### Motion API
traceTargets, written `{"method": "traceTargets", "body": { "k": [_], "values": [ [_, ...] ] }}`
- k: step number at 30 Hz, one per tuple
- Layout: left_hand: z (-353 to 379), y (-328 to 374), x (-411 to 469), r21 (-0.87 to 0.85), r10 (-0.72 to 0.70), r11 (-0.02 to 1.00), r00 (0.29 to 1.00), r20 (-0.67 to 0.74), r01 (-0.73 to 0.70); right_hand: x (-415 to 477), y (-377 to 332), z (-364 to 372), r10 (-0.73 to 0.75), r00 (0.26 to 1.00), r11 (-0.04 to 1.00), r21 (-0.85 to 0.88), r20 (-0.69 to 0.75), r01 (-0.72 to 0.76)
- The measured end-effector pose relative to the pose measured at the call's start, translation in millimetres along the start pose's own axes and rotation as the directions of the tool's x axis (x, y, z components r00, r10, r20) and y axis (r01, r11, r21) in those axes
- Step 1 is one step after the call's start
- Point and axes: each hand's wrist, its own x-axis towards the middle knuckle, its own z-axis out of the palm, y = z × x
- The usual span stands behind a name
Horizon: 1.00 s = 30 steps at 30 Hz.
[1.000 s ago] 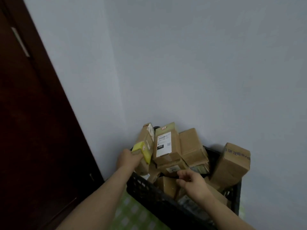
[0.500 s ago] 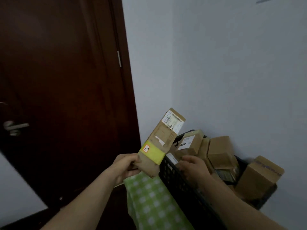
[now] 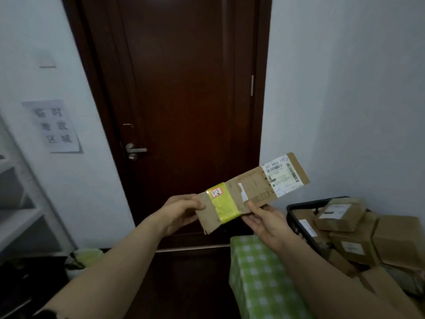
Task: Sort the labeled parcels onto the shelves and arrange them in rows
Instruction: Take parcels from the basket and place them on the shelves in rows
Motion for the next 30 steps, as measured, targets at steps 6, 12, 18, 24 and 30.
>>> {"method": "traceTargets", "body": {
  "k": [6,12,18,24,30],
  "values": [
    [-59,12,-25,-0.018,0.084,0.996,0.987,-0.134,-0.087,5,22,51,0.054,0.998,0.975,-0.217,0.035,-0.045],
    [-96,16,-43,0.005,0.103,0.995,0.970,-0.222,-0.104,7,40,75,0.091,0.995,0.928,-0.365,0.049,-0.067],
    [-116,13,-53,-0.003,0.096,0.995,0.964,-0.247,-0.100,3,50,91,0.114,0.989,0.894,-0.444,0.094,-0.061],
    [-127,14,-59,-0.007,0.095,0.995,0.961,-0.259,-0.100,1,56,100,0.123,0.986,0.885,-0.463,0.113,-0.057],
    [-137,12,-65,-0.041,0.082,0.994,0.956,-0.281,-0.098,-3,63,106,0.142,0.983,0.877,-0.475,0.120,-0.069]
  ]
}}
